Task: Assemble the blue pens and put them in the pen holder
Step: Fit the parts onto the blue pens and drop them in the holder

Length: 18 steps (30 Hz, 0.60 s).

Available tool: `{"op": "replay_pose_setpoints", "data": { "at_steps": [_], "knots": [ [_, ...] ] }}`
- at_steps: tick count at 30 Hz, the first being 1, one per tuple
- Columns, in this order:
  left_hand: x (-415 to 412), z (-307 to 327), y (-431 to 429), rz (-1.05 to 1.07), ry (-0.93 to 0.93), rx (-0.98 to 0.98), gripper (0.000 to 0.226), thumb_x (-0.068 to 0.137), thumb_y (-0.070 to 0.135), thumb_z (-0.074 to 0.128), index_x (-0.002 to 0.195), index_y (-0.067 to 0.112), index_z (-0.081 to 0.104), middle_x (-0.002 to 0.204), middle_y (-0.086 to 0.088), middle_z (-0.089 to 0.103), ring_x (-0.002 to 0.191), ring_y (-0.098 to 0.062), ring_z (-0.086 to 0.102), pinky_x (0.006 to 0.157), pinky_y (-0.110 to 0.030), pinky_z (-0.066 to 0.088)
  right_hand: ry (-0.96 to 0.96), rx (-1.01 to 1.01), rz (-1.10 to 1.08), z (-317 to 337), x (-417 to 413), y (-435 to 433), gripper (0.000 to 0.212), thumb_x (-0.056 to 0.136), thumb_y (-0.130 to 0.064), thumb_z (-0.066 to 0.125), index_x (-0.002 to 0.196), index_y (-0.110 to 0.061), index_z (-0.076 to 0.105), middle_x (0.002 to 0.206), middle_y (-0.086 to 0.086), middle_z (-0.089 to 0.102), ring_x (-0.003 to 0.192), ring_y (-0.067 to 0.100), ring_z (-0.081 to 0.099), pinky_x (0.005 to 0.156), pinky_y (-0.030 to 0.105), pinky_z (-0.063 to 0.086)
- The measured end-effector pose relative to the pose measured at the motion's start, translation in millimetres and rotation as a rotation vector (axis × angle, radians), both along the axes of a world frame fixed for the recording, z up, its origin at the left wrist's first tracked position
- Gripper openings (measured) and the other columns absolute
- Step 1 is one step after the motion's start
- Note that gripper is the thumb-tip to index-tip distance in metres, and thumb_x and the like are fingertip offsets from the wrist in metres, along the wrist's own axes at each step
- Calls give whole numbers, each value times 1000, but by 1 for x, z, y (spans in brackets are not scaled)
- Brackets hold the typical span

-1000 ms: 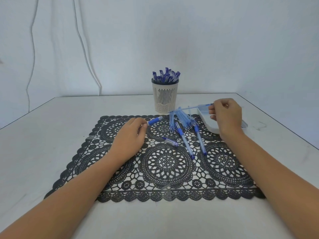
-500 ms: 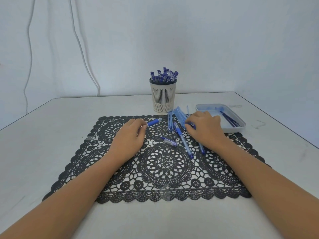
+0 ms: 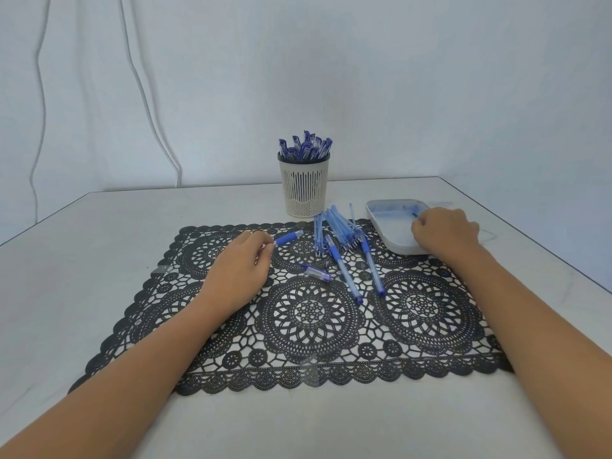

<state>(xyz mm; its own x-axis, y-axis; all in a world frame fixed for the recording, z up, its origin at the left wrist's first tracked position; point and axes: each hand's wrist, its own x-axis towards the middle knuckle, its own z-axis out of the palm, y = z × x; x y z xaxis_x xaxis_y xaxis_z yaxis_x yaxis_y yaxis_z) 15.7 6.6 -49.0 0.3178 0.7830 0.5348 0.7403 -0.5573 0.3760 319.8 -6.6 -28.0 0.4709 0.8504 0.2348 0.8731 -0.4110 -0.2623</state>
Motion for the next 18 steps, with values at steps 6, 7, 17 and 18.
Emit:
{"op": "replay_pose_setpoints", "data": {
  "at_steps": [6, 7, 17, 18],
  "knots": [
    [0, 1, -1, -2, 6, -10, 19, 96, 23, 43, 104, 14, 57, 81, 7, 48, 73, -8, 44, 63, -22, 30, 23, -58, -42, -5, 4, 4, 28, 91, -23, 38, 107, -11, 58, 112, 13, 58, 112, 31, 46, 93, 40, 31],
    [0, 1, -1, -2, 6, -10, 19, 96, 23, 43, 104, 14, 57, 81, 7, 47, 73, -8, 44, 63, -21, 29, 31, -52, -41, -6, 4, 6, 25, 90, -23, 41, 103, -12, 59, 108, 12, 59, 109, 31, 48, 91, 39, 31],
    [0, 1, -2, 1, 7, -15, 18, 95, 22, 44, 104, 13, 57, 85, 4, 51, 77, -11, 46, 66, -23, 30, 65, -36, -65, -9, 8, 14, 24, 83, -38, 56, 89, -17, 66, 80, -1, 59, 77, 22, 49, 79, 36, 28],
    [0, 1, -2, 2, 6, -18, 18, 95, 22, 44, 104, 13, 57, 86, 3, 51, 77, -11, 46, 67, -23, 30, 74, -37, -58, -10, 9, 15, 29, 83, -45, 56, 88, -18, 66, 81, -1, 60, 79, 22, 50, 82, 36, 30]
  ]
}}
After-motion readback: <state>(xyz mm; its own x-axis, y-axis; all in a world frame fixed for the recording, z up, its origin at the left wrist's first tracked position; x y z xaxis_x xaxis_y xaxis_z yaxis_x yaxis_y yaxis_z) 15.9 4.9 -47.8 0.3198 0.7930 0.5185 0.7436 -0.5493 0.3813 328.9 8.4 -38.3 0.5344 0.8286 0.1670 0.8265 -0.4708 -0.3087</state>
